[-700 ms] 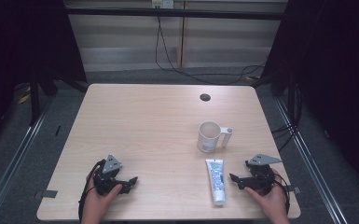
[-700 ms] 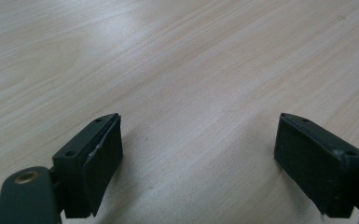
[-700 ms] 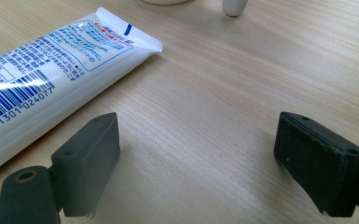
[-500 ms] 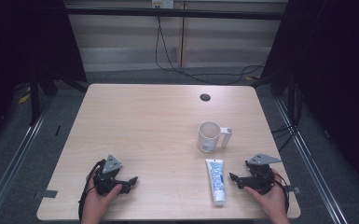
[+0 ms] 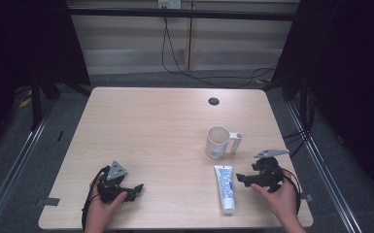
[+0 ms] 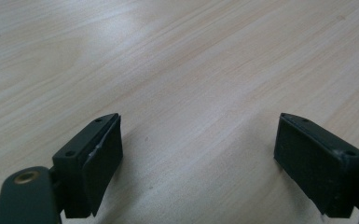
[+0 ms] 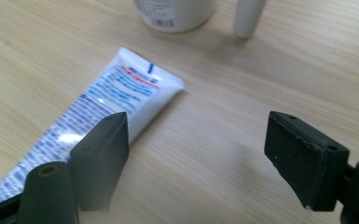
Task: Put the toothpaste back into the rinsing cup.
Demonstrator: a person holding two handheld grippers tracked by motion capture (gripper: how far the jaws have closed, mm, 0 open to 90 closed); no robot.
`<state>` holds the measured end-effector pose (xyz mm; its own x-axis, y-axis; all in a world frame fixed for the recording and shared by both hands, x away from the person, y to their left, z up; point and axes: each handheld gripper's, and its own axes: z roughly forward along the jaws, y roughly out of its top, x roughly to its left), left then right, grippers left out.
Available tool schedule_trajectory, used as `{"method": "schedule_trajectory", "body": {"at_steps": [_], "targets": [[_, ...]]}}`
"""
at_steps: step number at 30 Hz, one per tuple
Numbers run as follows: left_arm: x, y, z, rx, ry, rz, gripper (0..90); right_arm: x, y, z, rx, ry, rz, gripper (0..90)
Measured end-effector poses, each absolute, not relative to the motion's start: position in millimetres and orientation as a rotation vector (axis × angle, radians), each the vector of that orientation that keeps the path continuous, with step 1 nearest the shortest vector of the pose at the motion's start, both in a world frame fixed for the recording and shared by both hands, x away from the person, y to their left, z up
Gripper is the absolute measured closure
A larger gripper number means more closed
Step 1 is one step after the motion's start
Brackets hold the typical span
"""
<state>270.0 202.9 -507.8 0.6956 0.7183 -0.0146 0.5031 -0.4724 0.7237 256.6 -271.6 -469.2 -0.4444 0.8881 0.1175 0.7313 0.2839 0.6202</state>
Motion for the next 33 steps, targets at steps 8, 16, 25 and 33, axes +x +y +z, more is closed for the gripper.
{"method": "schedule_trajectory", "body": {"at_steps": [8,16,25,33], "targets": [[270.0,203.0,-507.7,2.175,0.929,0.379,15.2,264.6,-255.2,-455.3,1.557,2.339,0.875,24.6],[269.9,202.9,-507.8,2.173,0.930,0.379,15.1,267.9,-238.8,-448.1,1.537,2.378,0.835,29.3],[270.0,203.0,-507.7,2.174,0.929,0.379,15.1,268.0,-226.7,-447.8,1.538,2.407,0.804,35.0],[270.1,203.1,-507.6,2.175,0.929,0.378,15.1,271.7,-218.9,-454.9,1.536,2.458,0.760,36.3]]}}
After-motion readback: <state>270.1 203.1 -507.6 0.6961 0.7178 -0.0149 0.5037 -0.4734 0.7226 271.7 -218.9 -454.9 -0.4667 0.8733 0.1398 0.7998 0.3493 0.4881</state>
